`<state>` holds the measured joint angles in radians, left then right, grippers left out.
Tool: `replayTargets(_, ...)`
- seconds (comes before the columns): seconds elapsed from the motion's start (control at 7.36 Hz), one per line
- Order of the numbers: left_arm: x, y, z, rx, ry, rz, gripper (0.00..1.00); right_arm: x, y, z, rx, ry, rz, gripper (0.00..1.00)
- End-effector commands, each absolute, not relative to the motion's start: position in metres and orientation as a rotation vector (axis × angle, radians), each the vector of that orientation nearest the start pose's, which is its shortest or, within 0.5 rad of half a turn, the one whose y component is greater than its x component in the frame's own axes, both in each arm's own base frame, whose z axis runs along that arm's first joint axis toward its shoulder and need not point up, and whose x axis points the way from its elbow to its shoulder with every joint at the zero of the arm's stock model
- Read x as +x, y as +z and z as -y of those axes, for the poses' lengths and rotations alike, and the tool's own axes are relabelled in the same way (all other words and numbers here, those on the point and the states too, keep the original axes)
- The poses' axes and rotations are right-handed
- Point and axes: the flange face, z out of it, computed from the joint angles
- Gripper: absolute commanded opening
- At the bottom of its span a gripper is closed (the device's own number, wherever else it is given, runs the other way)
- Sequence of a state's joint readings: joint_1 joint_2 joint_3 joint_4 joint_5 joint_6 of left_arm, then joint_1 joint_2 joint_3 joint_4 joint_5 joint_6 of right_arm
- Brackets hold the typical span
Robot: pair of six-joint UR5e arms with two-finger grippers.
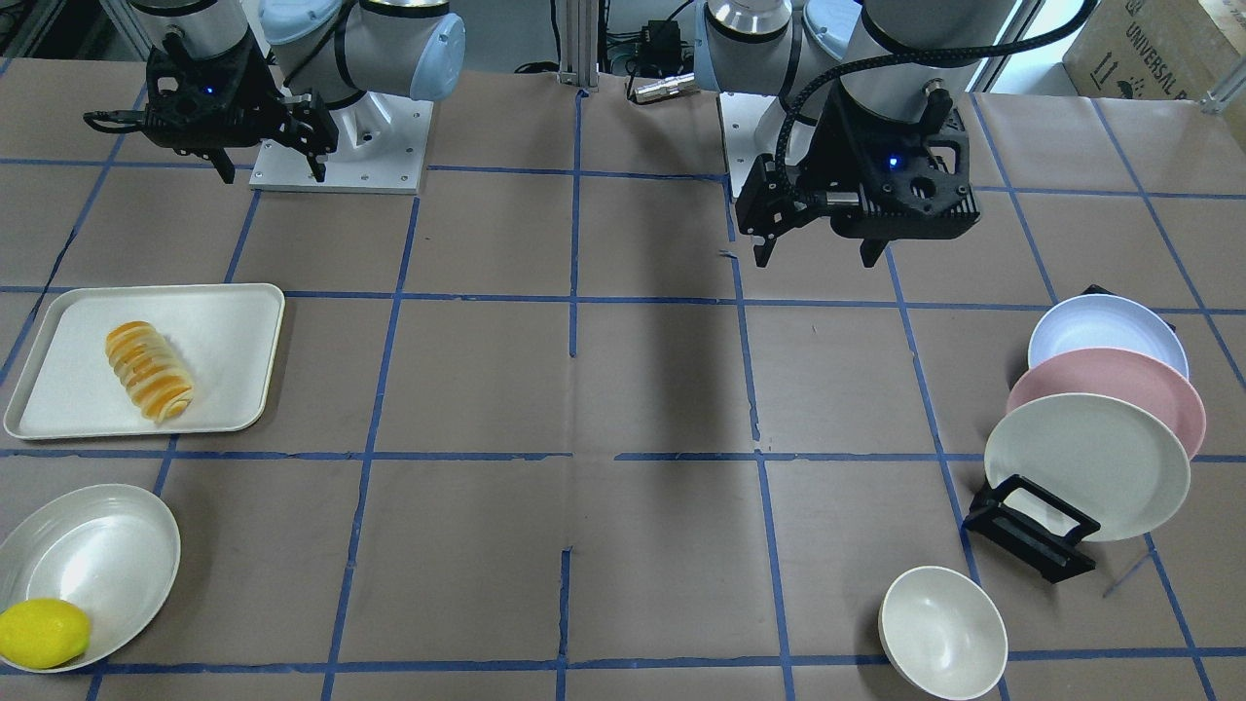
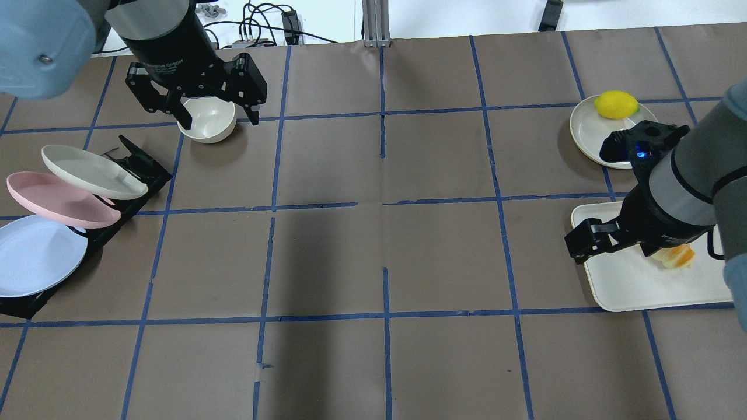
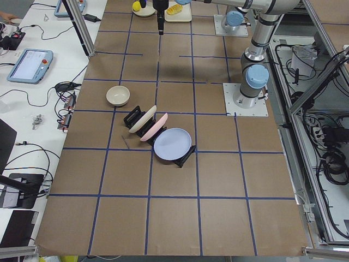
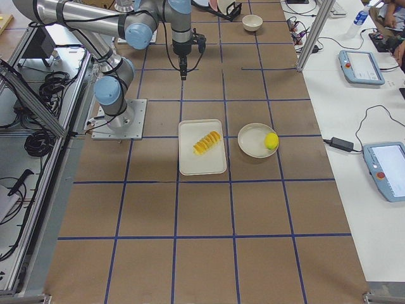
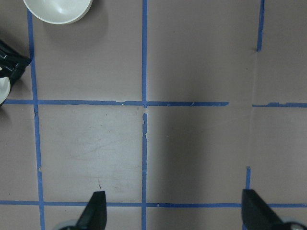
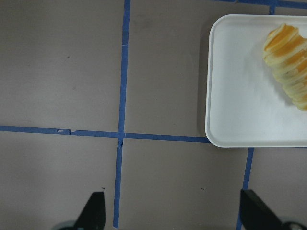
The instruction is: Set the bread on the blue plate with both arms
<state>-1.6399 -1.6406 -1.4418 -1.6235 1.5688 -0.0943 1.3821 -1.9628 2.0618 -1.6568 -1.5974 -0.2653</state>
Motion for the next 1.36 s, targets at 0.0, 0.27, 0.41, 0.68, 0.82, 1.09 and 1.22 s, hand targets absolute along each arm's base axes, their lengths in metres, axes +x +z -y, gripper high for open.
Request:
replayTargets(0.0, -0.167, 0.516, 0.503, -0.041, 0.026, -3.138, 1.0, 0.069, 0.413, 0.34, -0.121, 0.029, -3.157, 1.0)
replayTargets(0.27, -0.163, 0.515, 0.501, -0.055, 0.033, -3.138, 1.0, 0.07, 0.411, 0.335, -0.121, 0.026, -3.156, 1.0)
replayTargets(0.41, -0.162, 0.516, 0.502, -0.055, 0.024, -3.141, 1.0, 0.07, 0.407, 0.332, -0.121, 0.036, -3.156, 1.0)
replayTargets(0.68, -0.163, 0.515, 0.502, -0.053, 0.024, -3.143, 1.0, 0.072, 0.396, 0.32, -0.157, 0.047, -3.151, 1.0)
replayTargets(0.82, -0.162, 0.519, 0.502, -0.053, 0.012, -3.141, 1.0, 0.071, 0.394, 0.319, -0.232, 0.026, -3.151, 1.0)
replayTargets(1.09, -0.101, 0.528, 0.505, -0.005, -0.007, -3.144, 1.0, 0.045, 0.379, 0.329, -0.749, 0.034, -3.071, 1.0)
replayTargets(1.22, -0.055, 0.536, 0.503, -0.014, -0.021, -3.149, 1.0, 0.018, 0.371, 0.33, -0.924, 0.007, -3.035, 1.0)
